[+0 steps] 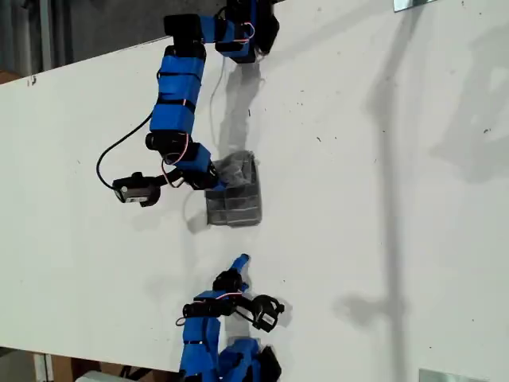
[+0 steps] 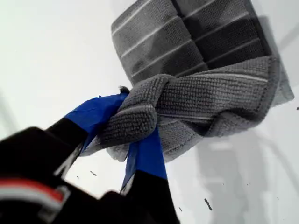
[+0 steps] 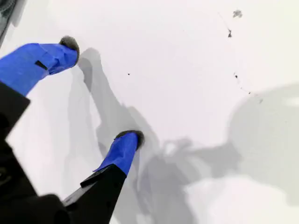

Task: Grasp corners of a square towel and fold twice.

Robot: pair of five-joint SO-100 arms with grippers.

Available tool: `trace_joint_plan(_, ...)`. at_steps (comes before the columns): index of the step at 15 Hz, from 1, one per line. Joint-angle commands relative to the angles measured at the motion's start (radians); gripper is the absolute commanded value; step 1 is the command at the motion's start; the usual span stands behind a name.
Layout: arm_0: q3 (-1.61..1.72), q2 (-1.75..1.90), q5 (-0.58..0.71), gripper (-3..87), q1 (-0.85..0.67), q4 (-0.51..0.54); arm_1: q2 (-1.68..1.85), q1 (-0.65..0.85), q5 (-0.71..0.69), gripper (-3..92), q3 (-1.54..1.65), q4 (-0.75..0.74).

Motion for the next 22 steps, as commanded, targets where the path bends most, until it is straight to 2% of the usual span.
trace_joint_plan(1, -0.025, -0.011, 0.000, 34.4, -0.014, -0.002, -0.014, 0.014, -0.028, -0.1, -0.080, -0.034)
trace_joint_plan(6, -0.025, -0.012, -0.002, 34.4, -0.014, -0.002, -0.052, 0.012, -0.057, -0.1, -0.100, -0.100)
trace_joint_plan(7, -0.025, -0.014, -0.002, 34.4, -0.014, -0.003, -0.044, 0.011, -0.063, 9.2, -0.100, -0.115)
trace_joint_plan(8, -0.025, -0.014, 0.000, 34.4, -0.014, -0.003, -0.020, -0.008, -0.123, 34.5, -0.100, -0.143)
trace_joint_plan(9, -0.025, -0.014, 0.002, 34.5, -0.014, -0.003, 0.020, -0.018, -0.149, 40.4, -0.089, -0.160)
trace_joint_plan(11, -0.025, -0.014, 0.002, 34.5, -0.014, -0.003, 0.140, 0.012, -0.141, 43.8, -0.032, -0.155)
trace_joint_plan(12, -0.025, -0.014, 0.000, 34.5, -0.014, -0.003, 0.218, 0.040, -0.140, 42.8, 0.014, -0.152)
trace_joint_plan(15, -0.025, -0.014, -0.002, 34.5, -0.012, -0.003, 0.509, 0.109, -0.129, 15.6, 0.195, -0.146)
trace_joint_plan(16, -0.023, -0.014, -0.002, 34.5, -0.012, -0.005, 0.638, 0.120, -0.100, 12.8, 0.336, -0.166)
trace_joint_plan(19, -0.023, -0.014, 0.000, 34.5, -0.011, -0.006, 0.973, 0.058, 0.051, 12.3, 0.876, -0.305)
trace_joint_plan(21, -0.023, -0.014, -0.002, 34.5, -0.011, -0.006, 1.198, 0.012, 0.209, 12.2, 1.227, -0.396)
trace_joint_plan(22, -0.021, -0.014, -0.005, 34.6, -0.011, -0.006, 1.347, -0.009, 0.296, 12.2, 1.388, -0.390)
